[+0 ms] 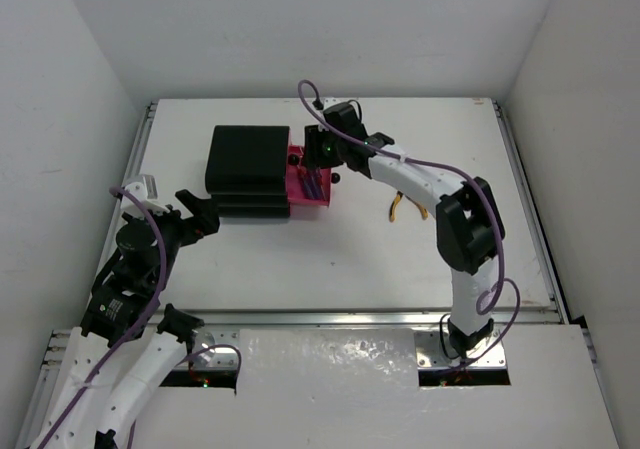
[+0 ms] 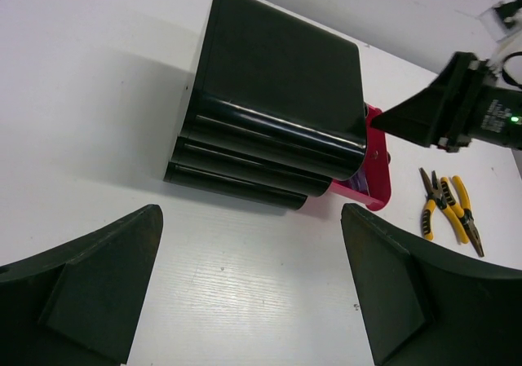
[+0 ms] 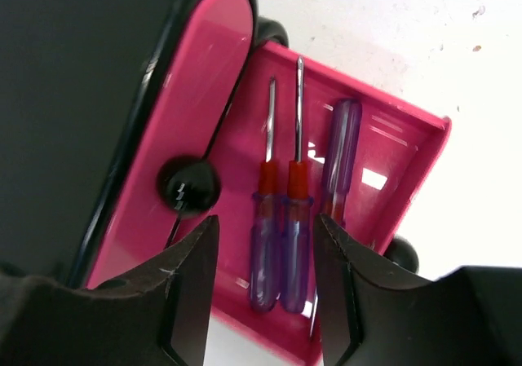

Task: Sort the tools into containers

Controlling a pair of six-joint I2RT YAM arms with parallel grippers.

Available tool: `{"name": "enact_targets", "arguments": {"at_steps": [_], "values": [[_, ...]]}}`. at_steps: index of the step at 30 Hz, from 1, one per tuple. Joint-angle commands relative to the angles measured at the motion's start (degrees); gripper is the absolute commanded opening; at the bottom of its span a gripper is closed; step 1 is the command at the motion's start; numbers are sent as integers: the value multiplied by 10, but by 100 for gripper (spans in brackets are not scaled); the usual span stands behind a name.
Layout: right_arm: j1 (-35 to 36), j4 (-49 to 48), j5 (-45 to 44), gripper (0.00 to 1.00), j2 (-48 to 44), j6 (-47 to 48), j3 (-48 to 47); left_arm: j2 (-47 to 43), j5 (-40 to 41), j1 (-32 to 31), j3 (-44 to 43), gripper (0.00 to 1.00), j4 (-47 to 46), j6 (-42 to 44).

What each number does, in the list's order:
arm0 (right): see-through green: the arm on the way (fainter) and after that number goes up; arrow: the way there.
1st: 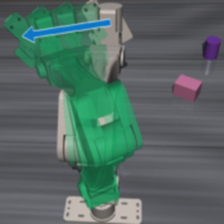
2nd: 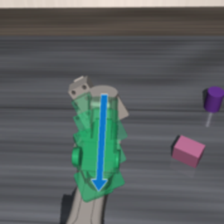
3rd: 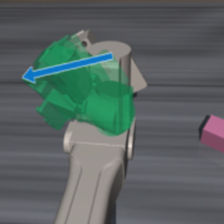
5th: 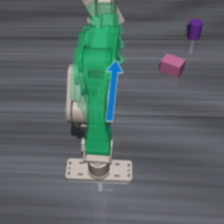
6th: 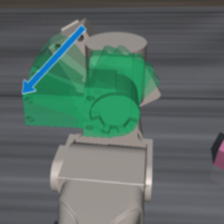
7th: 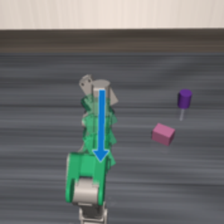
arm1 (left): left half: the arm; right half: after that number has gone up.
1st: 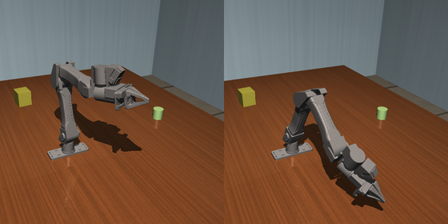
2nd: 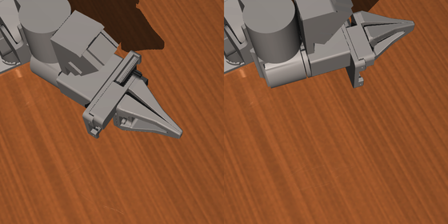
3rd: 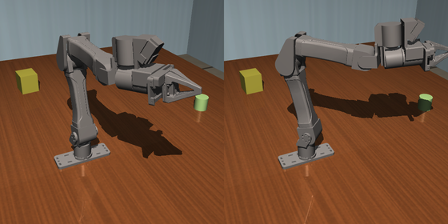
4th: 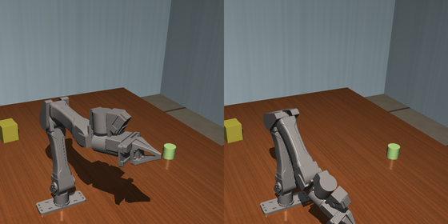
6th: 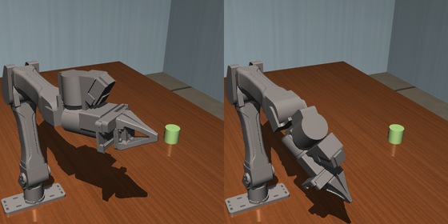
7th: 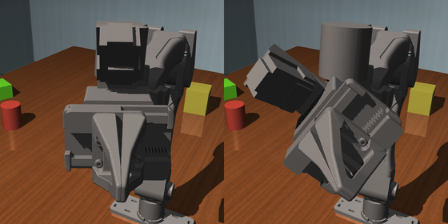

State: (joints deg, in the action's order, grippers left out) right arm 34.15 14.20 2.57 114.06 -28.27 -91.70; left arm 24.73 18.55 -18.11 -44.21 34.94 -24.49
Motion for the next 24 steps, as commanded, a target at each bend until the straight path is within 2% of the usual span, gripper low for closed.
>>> {"name": "enact_targets", "arguments": {"at_steps": [1,4,7,9,11,14,16,19,24], "values": [[0,-7,-11,47,-98,8,22,-2,-2,-6,-1,89,-26,2],[-18,-7,-46,46,-139,-16,86,-4,0,-6,-1,89,-26,2],[-57,-2,-77,34,-161,-70,153,-4,0,-6,-1,89,-26,1],[-79,-3,-77,22,-161,-78,181,-3,0,-6,-1,89,-25,1],[-89,-1,-62,21,-133,-64,179,-1,0,-6,-2,89,-25,1],[-102,27,-58,30,-85,-54,147,1,1,-7,-2,89,-25,1],[-109,36,-79,48,-69,-63,144,0,3,-6,-2,89,-24,1],[-113,41,-77,49,-37,-77,130,1,2,-6,-2,89,-25,1],[-113,6,26,49,9,-66,122,8,0,-6,-2,89,-24,1]]}}
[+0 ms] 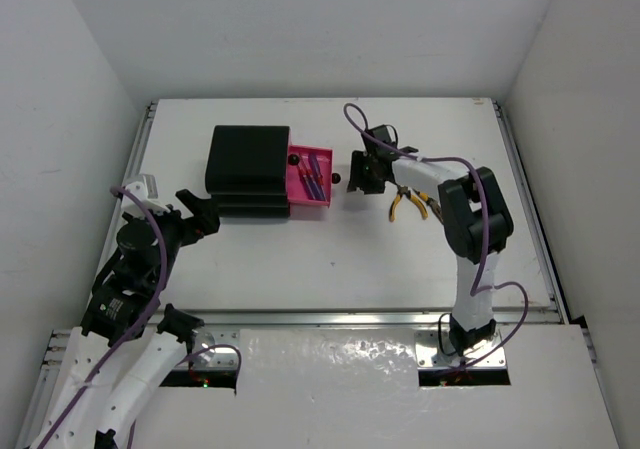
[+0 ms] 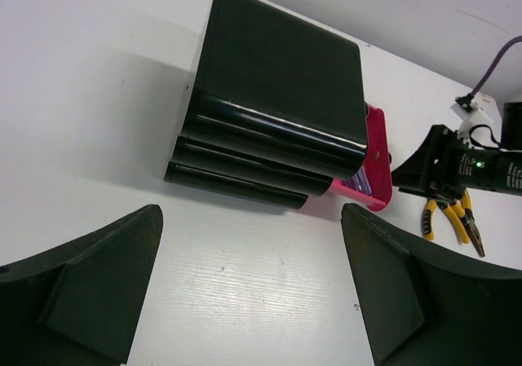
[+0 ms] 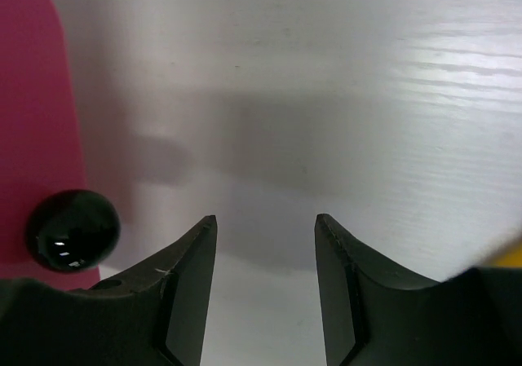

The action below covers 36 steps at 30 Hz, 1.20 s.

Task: Sort the tools into containers

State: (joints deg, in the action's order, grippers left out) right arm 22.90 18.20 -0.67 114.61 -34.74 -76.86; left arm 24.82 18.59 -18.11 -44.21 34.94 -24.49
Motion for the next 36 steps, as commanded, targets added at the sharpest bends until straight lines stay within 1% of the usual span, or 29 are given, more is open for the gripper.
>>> {"name": "enact_targets", "arguments": {"at_steps": [1,2,3,6,9,14,21,29,36], "values": [[0,-68,76,49,6,1,-22,7,0,-6,-3,89,-24,1],[0,-81,112,49,10,5,-16,6,0,-6,-2,89,-24,1],[-1,-92,124,48,16,7,-16,5,0,-6,-2,89,-24,1],[-3,-169,178,47,18,10,4,5,1,-6,-2,89,-24,1],[-6,-225,216,47,17,-2,25,6,1,-6,-2,89,-24,1],[-5,-279,249,47,11,-21,50,4,0,-6,-2,89,-24,1],[-2,-278,268,46,37,-39,20,1,0,-7,-2,89,-25,1],[16,-272,271,46,59,-53,-18,1,-2,-6,-1,89,-26,1],[36,-281,263,46,57,-63,-22,0,-4,-6,-1,89,-27,2]]}}
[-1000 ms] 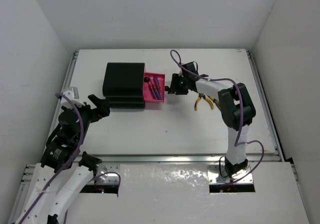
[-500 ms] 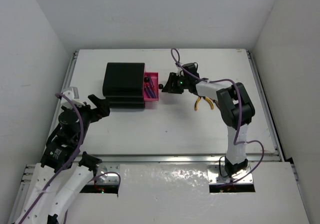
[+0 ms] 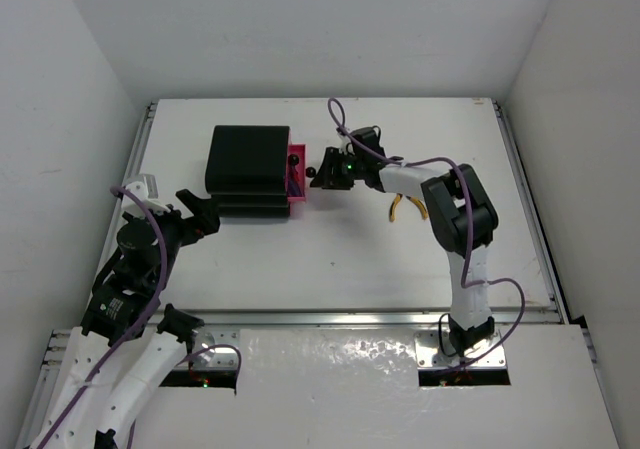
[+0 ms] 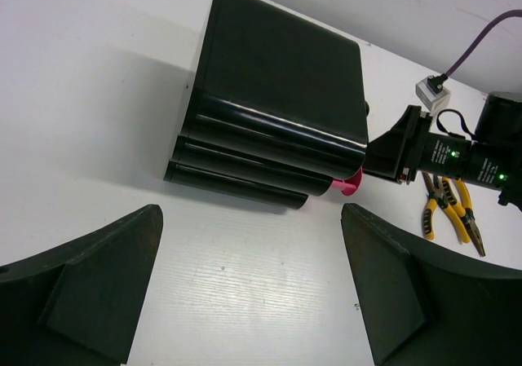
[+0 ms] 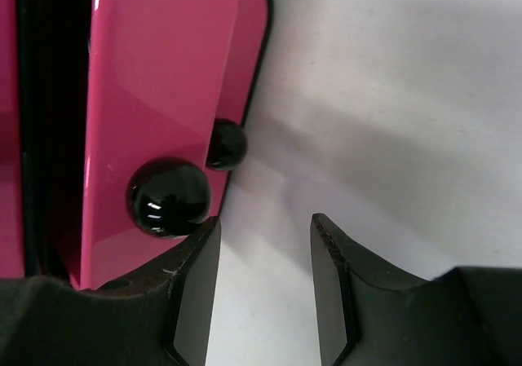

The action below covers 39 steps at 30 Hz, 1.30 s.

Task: Sort the tools into containers

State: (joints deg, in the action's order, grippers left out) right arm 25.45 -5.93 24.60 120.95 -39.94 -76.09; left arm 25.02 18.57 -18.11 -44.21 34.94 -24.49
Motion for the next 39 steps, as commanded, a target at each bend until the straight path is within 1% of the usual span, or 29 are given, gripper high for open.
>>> {"name": "enact_targets", "arguments": {"at_steps": [1,11,16,21,24,26,30,33,34,38,39], "values": [[12,-39,10,46,-4,-14,-32,-2,-4,-6,-1,89,-27,2],[43,-6,0,45,41,-17,-99,-4,-5,-6,0,89,-28,3],[52,-12,0,45,47,-23,-107,-6,-6,-6,0,89,-29,4],[57,-44,9,45,28,-48,-67,-11,-7,-7,1,89,-29,4],[57,-101,23,45,11,-75,-26,-11,-7,-6,1,89,-29,4],[59,-111,33,45,9,-91,-13,-12,-7,-6,0,89,-29,4],[58,-110,28,45,1,-91,-5,-13,-5,-6,1,89,-29,3],[47,-106,3,45,-25,-83,28,-15,-4,-6,1,89,-28,3],[44,-123,3,45,-31,-87,52,-16,-3,-6,1,89,-28,3],[23,-157,30,45,-39,-95,81,-14,-5,-7,1,89,-29,3],[21,-179,47,46,-38,-95,86,-14,-5,-7,1,89,-29,3]]}}
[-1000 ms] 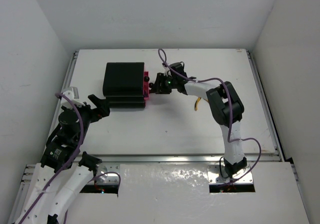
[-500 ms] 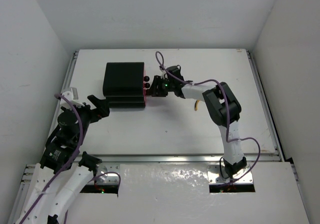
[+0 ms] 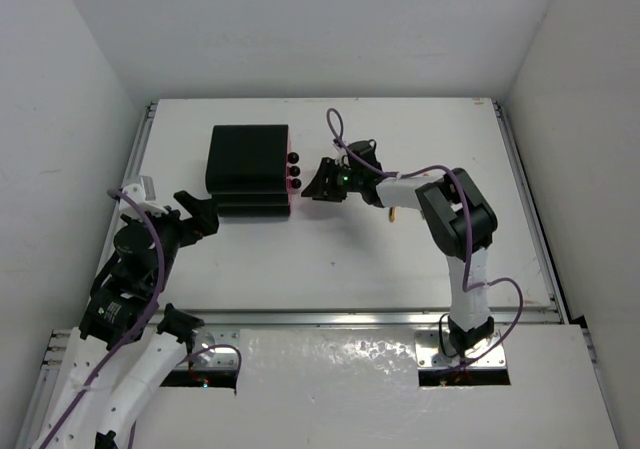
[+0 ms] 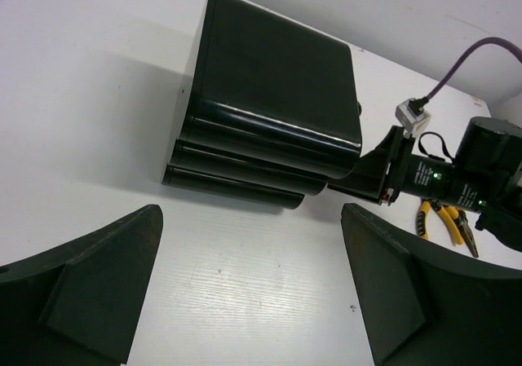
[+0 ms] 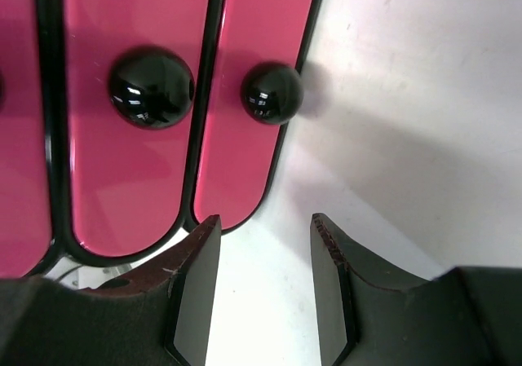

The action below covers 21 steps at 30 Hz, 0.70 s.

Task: Sort the tools into containers

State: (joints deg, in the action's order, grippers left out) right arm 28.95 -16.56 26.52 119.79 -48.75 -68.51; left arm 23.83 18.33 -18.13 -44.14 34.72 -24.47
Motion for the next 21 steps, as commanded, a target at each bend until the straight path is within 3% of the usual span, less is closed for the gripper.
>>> {"name": "enact_targets", "arguments": {"at_steps": [1,21], "values": [[-17,-81,37,46,-22,-8,14,-1,-2,-7,0,89,-26,3],[-40,-90,113,52,158,-38,-139,3,-4,-7,-1,89,-26,3]]}}
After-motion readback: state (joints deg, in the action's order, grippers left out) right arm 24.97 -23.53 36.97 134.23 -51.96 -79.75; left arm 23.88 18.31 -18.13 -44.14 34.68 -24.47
